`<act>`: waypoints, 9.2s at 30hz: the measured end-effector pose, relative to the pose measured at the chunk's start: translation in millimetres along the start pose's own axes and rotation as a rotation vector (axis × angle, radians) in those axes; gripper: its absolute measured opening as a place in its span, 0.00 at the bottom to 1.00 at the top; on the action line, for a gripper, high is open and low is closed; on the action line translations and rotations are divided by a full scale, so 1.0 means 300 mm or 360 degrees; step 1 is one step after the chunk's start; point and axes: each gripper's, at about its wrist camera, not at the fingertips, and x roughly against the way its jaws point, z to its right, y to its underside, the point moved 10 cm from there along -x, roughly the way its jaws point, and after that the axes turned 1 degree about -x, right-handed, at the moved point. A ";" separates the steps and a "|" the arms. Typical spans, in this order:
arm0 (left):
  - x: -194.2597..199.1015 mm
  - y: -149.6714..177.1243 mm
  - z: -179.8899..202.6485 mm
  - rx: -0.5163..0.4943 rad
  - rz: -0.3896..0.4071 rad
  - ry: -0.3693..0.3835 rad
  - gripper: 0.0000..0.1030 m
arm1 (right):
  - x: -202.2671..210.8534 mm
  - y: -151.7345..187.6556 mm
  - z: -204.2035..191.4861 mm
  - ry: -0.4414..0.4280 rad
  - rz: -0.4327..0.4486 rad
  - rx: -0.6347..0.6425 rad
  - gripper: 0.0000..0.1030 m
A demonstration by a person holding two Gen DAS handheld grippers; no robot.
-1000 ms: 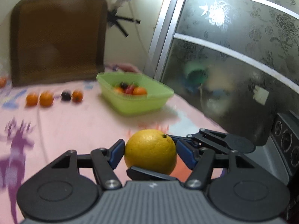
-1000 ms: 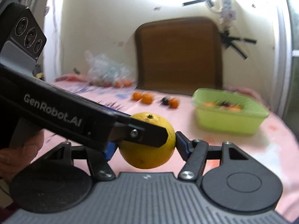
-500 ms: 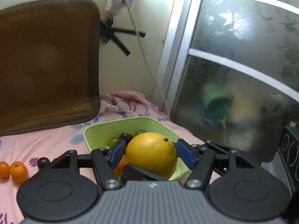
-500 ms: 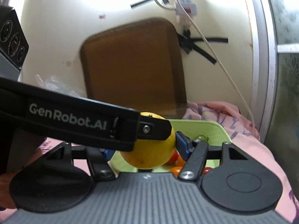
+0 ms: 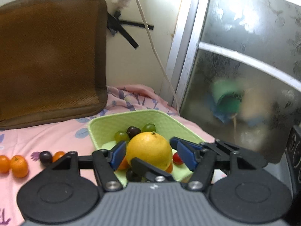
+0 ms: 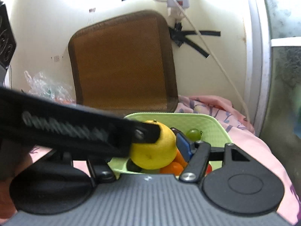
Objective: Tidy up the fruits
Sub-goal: 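Carry the grapefruit with both tools into the green basket and release, then move both tools back toward the remaining mandarins and tomatoes, then grasp a mandarin with the right tool while the left tool grasps another mandarin, then carry both mandarins to the green basket and open both tools, then move both open tools toward the dark and orange cherry tomatoes, then grasp the dark tomato with the left tool while the right tool grasps the orange tomato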
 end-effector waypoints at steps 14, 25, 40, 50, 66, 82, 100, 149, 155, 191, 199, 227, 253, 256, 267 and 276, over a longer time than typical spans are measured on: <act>0.412 0.278 -0.267 0.0101 0.0019 -0.0414 0.60 | 0.181 0.156 -0.353 -0.0265 -0.0190 -0.0088 0.67; 0.520 0.382 -0.402 0.0099 0.0003 -0.0734 0.60 | 0.192 0.213 -0.410 -0.0225 -0.0313 -0.0128 0.67; 0.593 0.354 -0.582 0.0054 0.0064 -0.0928 0.60 | 0.159 0.235 -0.423 -0.0198 -0.0403 -0.0128 0.66; 0.697 0.365 -0.766 0.0452 0.0218 -0.0830 0.60 | -0.044 0.168 -0.600 -0.0313 -0.0411 0.0133 0.58; 0.710 0.347 -0.751 0.0453 0.0309 -0.0756 0.60 | -0.479 0.061 -0.759 -0.0251 -0.0487 0.0654 0.57; 0.722 0.346 -0.765 0.0501 0.0339 -0.0746 0.61 | -0.285 0.122 -0.824 -0.0453 -0.0407 0.0758 0.35; 0.723 0.346 -0.741 0.0515 0.0354 -0.0616 0.62 | -0.066 0.161 -0.790 -0.0703 -0.0418 0.0462 0.55; 0.312 0.439 0.039 -0.0073 -0.0144 -0.0008 0.34 | 0.347 0.295 -0.197 0.0060 -0.0304 0.0194 0.37; 0.276 0.442 0.083 -0.0148 -0.0167 -0.0049 0.35 | 0.351 0.313 -0.170 0.0063 -0.0269 0.0179 0.38; -0.217 -0.047 -0.182 0.0309 -0.0173 -0.0071 0.45 | 0.079 0.029 0.181 0.0178 0.0029 -0.0120 0.58; 0.077 0.004 -0.250 0.0337 -0.0006 -0.0102 0.45 | 0.111 0.034 0.212 0.0217 0.0053 -0.0225 0.59; 0.469 0.330 -0.565 0.0401 0.0080 -0.0564 0.56 | -0.036 0.205 -0.445 -0.0240 -0.0475 0.0178 0.60; 0.485 0.325 -0.608 0.0583 0.0148 -0.0468 0.59 | -0.500 0.092 -0.407 -0.0032 -0.0568 0.0307 0.58; 0.485 0.325 -0.610 0.0584 0.0151 -0.0469 0.59 | -0.505 0.090 -0.415 -0.0077 -0.0595 0.0301 0.44; 0.492 0.322 -0.619 0.0629 0.0177 -0.0459 0.59 | -0.293 0.104 -0.525 -0.0257 -0.0417 0.0503 0.27; 0.499 0.311 -0.590 0.0576 0.0210 -0.0416 0.60 | 0.011 0.173 -0.520 -0.0428 -0.0388 0.0445 0.37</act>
